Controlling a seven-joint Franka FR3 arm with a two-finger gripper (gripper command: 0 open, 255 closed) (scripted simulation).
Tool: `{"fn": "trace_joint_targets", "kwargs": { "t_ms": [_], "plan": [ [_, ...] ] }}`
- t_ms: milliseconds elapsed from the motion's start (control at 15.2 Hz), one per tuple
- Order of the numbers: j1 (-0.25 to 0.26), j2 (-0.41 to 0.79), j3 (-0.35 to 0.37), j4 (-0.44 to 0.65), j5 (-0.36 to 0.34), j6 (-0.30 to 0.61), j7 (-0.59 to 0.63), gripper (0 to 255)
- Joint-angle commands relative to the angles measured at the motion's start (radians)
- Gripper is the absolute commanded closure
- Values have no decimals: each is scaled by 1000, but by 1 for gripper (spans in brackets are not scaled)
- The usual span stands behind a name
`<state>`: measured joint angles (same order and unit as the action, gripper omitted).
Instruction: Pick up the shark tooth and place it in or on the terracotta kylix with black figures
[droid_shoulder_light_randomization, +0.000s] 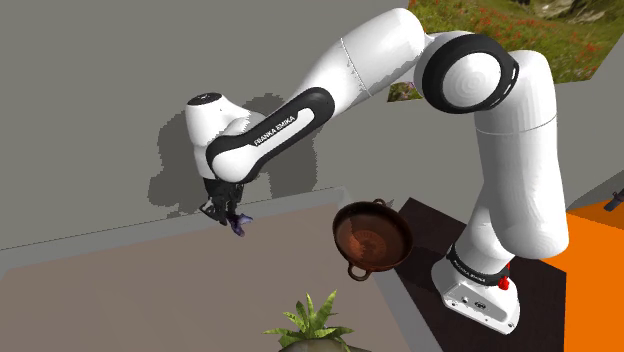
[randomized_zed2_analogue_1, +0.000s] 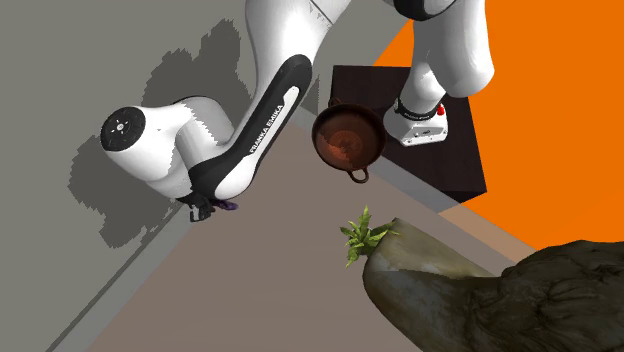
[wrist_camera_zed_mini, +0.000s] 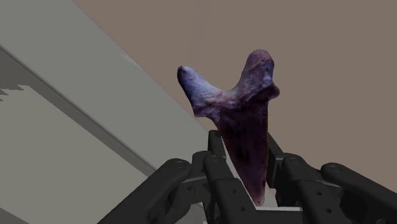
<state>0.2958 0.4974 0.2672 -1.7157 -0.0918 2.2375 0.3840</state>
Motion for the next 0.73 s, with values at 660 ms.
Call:
{"fn": "trace_joint_targets", "kwargs": {
  "t_ms": [660],
  "plan": [
    [-4,-33,6,21,10,-53,-4,255]
  ]
}}
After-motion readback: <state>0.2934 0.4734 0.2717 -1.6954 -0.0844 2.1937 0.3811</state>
